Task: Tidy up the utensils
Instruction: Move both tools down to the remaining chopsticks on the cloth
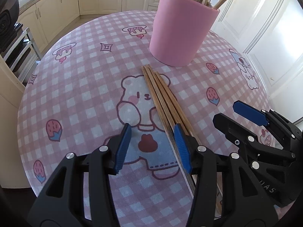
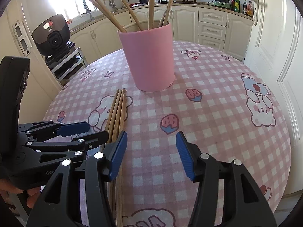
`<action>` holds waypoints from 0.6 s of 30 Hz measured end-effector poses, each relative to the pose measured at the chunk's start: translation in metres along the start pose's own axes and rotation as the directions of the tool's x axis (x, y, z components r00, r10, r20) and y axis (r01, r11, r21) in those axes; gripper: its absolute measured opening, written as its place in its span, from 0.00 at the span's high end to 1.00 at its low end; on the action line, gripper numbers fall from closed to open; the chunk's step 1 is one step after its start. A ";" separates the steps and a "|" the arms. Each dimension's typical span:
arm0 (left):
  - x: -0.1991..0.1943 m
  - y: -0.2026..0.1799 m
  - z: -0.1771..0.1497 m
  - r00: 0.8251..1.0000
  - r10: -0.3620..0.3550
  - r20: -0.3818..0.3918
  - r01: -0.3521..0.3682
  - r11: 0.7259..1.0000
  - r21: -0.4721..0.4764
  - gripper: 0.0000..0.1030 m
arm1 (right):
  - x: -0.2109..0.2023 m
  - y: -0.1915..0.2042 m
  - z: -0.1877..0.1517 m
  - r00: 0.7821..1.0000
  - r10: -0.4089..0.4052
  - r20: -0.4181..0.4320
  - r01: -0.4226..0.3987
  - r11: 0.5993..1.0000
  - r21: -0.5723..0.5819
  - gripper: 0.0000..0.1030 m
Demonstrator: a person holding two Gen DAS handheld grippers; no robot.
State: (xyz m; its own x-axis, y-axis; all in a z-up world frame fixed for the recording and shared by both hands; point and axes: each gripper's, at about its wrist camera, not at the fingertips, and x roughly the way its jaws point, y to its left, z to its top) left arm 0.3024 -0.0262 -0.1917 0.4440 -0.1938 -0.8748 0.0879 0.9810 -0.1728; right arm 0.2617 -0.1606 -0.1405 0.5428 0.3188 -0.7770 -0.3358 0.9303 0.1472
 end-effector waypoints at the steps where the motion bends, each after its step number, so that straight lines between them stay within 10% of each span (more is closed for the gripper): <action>1: 0.002 -0.002 0.002 1.000 0.003 -0.002 -0.003 1.000 -0.001 0.54 | 0.000 0.000 0.000 1.000 0.000 -0.003 0.000 1.000 0.000 0.51; 18: -0.005 0.008 -0.004 1.000 0.021 0.007 -0.021 0.999 0.032 0.53 | 0.005 0.002 -0.003 0.999 -0.007 -0.033 0.007 1.000 -0.009 0.49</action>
State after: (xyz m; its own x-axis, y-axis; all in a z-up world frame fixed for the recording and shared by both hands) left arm 0.2973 -0.0172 -0.1910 0.4519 -0.1729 -0.8751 0.1068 0.9845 -0.1394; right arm 0.2619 -0.1576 -0.1461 0.5195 0.3058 -0.7979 -0.3390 0.9309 0.1361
